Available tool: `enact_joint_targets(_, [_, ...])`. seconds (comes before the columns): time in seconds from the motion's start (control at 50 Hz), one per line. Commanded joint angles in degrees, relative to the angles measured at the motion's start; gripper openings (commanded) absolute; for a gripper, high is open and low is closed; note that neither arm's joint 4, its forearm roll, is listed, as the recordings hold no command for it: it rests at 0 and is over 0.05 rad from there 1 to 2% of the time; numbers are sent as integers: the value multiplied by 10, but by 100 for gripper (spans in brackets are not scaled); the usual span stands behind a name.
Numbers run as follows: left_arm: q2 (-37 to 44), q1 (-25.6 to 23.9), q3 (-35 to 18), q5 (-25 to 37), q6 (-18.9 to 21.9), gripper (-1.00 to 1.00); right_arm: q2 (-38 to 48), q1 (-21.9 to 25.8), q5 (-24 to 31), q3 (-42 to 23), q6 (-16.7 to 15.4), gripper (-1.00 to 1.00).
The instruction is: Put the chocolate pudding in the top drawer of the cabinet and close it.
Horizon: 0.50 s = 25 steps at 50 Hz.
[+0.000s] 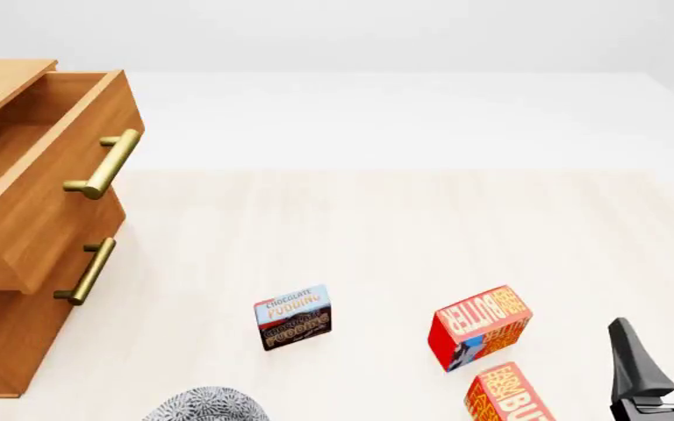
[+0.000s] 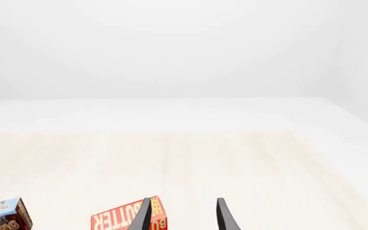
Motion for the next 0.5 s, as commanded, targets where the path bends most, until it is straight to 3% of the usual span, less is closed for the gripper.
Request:
enact_joint_targets(0.02, [57,32,-34,58,4,100,0,0,0,0,0,100])
enact_joint_targets(0.04, [64,18,-44,71,-21,100,0,0,0,0,0,100])
enact_joint_targets(0.2, [71,34,-57,109,-13,100,0,0,1,0,0,100])
enact_joint_targets(0.24, [76,7,-50,122,-27,100,0,0,1,0,0,100])
enact_joint_targets(0.26, [78,25,-43,123,-8,100,0,0,1,0,0,100])
enact_joint_targets(0.5, [90,18,-49,140,-18,100,0,0,0,0,0,100])
